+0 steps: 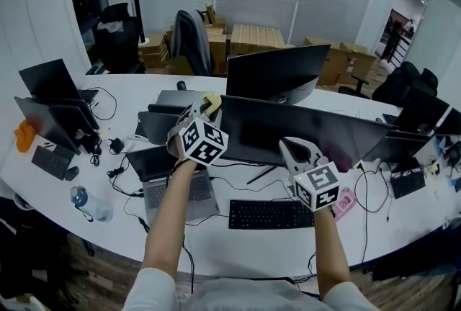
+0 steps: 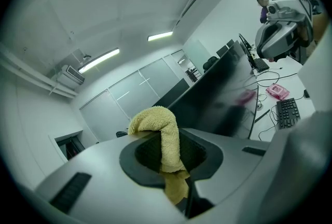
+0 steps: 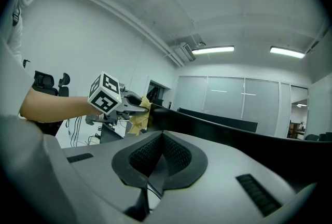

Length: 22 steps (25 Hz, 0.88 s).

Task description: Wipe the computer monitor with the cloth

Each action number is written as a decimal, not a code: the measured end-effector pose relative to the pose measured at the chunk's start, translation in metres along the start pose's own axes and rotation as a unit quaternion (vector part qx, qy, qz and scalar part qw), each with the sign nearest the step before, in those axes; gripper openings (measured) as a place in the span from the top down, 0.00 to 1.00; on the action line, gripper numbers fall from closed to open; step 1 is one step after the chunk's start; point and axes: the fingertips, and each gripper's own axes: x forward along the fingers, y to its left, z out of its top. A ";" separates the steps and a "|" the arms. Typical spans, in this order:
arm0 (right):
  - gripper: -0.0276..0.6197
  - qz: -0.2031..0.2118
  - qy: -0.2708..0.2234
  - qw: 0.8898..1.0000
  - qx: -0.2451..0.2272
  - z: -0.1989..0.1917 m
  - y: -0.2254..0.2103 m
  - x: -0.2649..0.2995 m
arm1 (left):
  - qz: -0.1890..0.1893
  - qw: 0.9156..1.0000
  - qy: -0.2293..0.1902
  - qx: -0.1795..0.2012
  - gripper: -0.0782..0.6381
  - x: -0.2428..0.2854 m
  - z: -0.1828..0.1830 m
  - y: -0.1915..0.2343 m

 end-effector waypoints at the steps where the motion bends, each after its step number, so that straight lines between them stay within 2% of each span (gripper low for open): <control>1: 0.92 0.000 0.001 1.000 0.001 -0.001 0.000 0.000 | -0.003 1.000 0.001 -0.004 0.80 0.001 -0.003 -0.003; 10: 0.92 0.003 0.016 1.000 0.012 -0.023 0.000 0.002 | -0.019 0.999 0.015 -0.026 0.80 0.011 -0.030 -0.026; 22: 0.92 0.005 0.043 0.999 0.022 -0.052 0.002 0.008 | -0.054 0.994 0.027 -0.088 0.80 0.021 -0.070 -0.060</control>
